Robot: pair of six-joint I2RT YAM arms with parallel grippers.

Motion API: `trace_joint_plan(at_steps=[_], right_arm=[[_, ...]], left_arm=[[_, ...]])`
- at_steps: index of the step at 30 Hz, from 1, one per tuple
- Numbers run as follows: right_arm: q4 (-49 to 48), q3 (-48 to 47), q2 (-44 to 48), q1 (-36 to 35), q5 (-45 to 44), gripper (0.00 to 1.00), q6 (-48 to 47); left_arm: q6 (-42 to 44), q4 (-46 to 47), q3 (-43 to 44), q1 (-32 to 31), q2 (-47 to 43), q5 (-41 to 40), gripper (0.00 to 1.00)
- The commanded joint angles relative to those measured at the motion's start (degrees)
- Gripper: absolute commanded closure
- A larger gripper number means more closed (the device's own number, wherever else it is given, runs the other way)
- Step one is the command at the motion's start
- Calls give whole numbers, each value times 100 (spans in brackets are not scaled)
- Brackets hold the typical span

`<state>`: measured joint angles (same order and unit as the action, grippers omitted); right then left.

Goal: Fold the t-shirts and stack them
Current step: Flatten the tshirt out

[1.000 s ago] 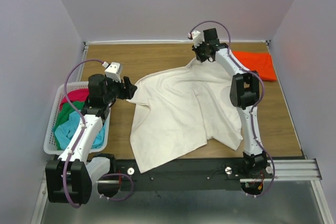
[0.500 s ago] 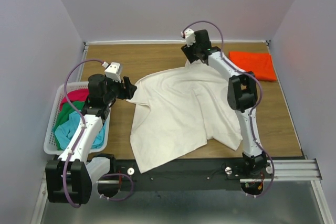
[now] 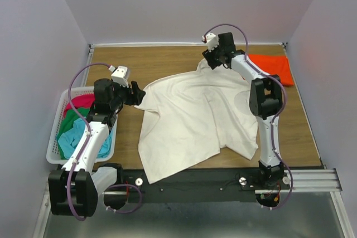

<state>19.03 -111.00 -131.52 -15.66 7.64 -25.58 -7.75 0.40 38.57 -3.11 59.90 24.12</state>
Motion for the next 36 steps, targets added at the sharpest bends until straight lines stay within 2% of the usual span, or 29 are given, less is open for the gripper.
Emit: trace_joint_plan(at_steps=[1, 5, 6, 8, 9, 11, 16, 17, 18, 19, 20, 21, 22, 26, 28, 29, 30, 32, 33, 36], right_arm=[[286, -685, -654, -51, 291, 37, -149], [374, -1028, -953, -51, 273, 43, -166], [374, -1185, -1032, -51, 212, 55, -175], [374, -1371, -1252, -60, -7, 69, -175], [374, -1580, -1322, -51, -95, 82, -219], [374, -1784, -1463, -60, -114, 97, -245], [86, -2531, -1771, -244, -340, 99, -534], [-90, -2488, -1771, -305, -412, 93, -622], [-275, -2427, -1763, -358, -499, 81, -797], [-607, -2374, -1763, -489, -674, 65, -860], [-732, -2374, -1789, -534, -737, 35, -895], [-812, -2426, -1806, -569, -894, 26, -896], [-848, -2496, -1833, -604, -1000, 23, -765], [-857, -2296, -1439, -579, -1133, 22, -316], [-848, -1316, -824, -491, -828, 22, 69], [-848, -1310, -535, -438, -825, 22, 71], [-839, -614, -280, -394, -512, 22, 245], [-769, 171, 634, -271, -151, 22, 291], [-699, 915, 915, -193, 225, 22, 291], [-445, 1939, 2023, -60, 824, 23, 309]], left_arm=[[45, 39, 116, -23, -49, 49, 30], [63, 12, 134, -23, 39, 31, 30], [72, 4, 142, -23, 83, 31, 30], [72, 4, 160, -23, 118, 32, 30], [80, -5, 151, -23, 162, 31, 30], [89, -14, 160, -23, 180, 23, 30], [98, -23, 160, -22, 241, -30, 30], [98, -32, 169, -14, 268, -47, 30], [98, -32, 169, -22, 285, -48, 30], [98, -32, 177, -14, 294, -65, 30], [98, -32, 178, -22, 294, -83, 30], [98, -32, 186, -23, 286, -135, 30], [98, -32, 186, -23, 285, -162, 30], [72, -32, 169, -14, 189, -232, 30], [54, -32, 169, -23, 163, -206, 30], [54, -32, 169, -23, 162, -206, 30], [54, -32, 169, -23, 145, -180, 30], [19, -32, 151, -14, 127, -118, 30], [-7, -32, 125, -14, 110, -92, 30], [-86, -14, 107, -31, 180, -30, 30]])
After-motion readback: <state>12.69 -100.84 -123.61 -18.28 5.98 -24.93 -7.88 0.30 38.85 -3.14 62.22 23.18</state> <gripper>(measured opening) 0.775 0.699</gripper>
